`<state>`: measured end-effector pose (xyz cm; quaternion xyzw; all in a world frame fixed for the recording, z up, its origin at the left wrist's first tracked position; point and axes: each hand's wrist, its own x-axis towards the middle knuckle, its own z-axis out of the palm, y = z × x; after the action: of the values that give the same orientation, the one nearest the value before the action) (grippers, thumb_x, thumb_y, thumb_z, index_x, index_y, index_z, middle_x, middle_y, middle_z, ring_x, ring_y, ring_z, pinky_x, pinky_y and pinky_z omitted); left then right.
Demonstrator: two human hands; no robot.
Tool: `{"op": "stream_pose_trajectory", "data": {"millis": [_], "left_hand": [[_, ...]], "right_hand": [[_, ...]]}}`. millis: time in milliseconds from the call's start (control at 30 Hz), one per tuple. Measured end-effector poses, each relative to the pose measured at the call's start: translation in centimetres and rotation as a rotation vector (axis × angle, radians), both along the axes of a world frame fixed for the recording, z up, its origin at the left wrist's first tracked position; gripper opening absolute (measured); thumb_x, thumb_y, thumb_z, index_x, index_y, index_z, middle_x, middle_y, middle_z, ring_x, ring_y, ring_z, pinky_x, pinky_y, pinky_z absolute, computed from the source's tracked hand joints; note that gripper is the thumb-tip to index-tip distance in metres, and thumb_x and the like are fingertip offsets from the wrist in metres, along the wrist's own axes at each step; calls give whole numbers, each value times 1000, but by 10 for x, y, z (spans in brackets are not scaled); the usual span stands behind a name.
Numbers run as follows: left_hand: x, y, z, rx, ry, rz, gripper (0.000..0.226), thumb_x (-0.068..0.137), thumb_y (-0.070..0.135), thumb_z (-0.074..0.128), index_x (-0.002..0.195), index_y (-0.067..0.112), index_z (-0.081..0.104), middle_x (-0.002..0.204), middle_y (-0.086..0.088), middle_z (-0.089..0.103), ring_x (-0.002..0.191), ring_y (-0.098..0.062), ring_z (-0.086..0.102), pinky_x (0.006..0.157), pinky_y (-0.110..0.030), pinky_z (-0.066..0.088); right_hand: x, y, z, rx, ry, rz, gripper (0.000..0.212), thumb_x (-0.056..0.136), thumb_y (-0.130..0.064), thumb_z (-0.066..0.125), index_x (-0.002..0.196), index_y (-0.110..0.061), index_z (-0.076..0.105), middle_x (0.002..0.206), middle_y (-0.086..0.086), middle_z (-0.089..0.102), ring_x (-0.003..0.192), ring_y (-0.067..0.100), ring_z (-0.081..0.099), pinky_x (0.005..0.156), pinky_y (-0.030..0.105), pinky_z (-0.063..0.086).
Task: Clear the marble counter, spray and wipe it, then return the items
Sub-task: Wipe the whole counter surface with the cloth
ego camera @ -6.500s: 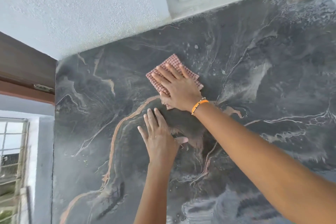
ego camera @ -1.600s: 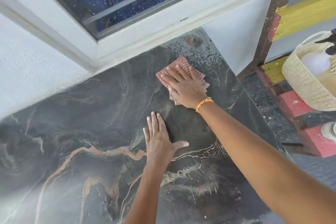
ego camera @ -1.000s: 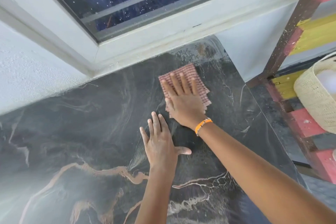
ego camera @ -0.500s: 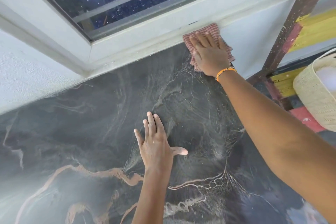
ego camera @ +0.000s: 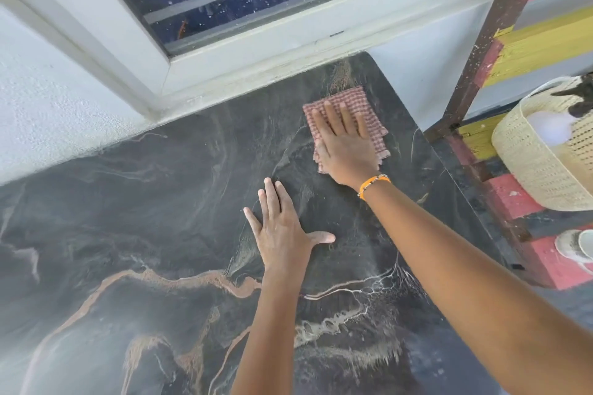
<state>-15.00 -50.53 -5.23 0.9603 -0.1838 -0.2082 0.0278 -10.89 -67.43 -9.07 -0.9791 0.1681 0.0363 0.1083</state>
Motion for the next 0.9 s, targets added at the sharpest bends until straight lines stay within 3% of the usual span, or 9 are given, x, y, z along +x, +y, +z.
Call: {"op": "stream_pose_trajectory", "data": {"millis": [100,233,300,400,467,600,667,733,900], "left_hand": [[-25,23,0,-61,-51,77,119,65,79,34,147,2,-7,157,-12,-15,146,-26,-9,116,-48,-2],[-55,55,4,-14,-14,143,131,48,88,-1,147,2,-7,157,-15,-15,146,-28,-8,116,-48,-3],[-60,65,4,35,-22,155,130,46,84,-5,146,2,-10,156,-14,-17,145,-28,-11,116,-47,-5],[-64,70,4,61,-34,140,128,46,83,-6,146,2,-8,157,-14,-14,146,-28,-9,117,-47,-3],[-67,70,4,75,-33,114,129,46,83,-7,146,1,-8,157,-15,-13,146,-29,-8,117,-47,-4],[-74,70,8,-1,-34,77,130,53,86,-4,146,-4,5,156,-20,-3,144,-35,-3,114,-46,-11],[-78,71,7,11,-28,87,130,50,87,-3,146,0,-3,156,-17,-11,144,-31,-12,112,-43,-16],[-82,74,5,35,0,110,129,47,86,-5,145,3,-11,155,-14,-19,144,-26,-17,112,-42,-17],[-83,77,1,45,27,120,130,45,85,-5,145,2,-11,155,-14,-21,145,-26,-13,113,-43,-15]], "right_hand": [[26,48,2,33,-13,117,55,98,-35,23,150,-24,6,160,3,2,147,27,-1,119,46,-4],[37,114,2,53,-4,451,54,99,-37,24,149,-27,8,160,0,2,147,24,-2,118,45,-6],[32,127,0,8,14,605,54,99,-39,24,149,-30,7,159,-3,1,147,21,-2,118,42,-6],[39,93,4,-49,-14,673,53,98,-42,26,148,-35,8,159,-8,4,147,17,3,117,42,-4],[51,52,7,-26,-14,606,53,97,-42,26,147,-37,9,159,-9,5,147,17,2,117,46,-3],[74,-46,9,-4,-3,247,51,99,-40,20,148,-36,6,159,-7,3,147,21,2,117,50,0],[75,-82,7,15,10,76,52,99,-38,20,148,-33,6,160,-6,3,147,23,2,116,51,0],[69,-100,4,23,19,-51,53,98,-37,20,149,-31,6,160,-3,3,147,24,2,117,52,2],[26,-85,1,35,-28,-267,56,97,-33,26,150,-24,10,160,3,5,146,30,4,117,54,3]]}}
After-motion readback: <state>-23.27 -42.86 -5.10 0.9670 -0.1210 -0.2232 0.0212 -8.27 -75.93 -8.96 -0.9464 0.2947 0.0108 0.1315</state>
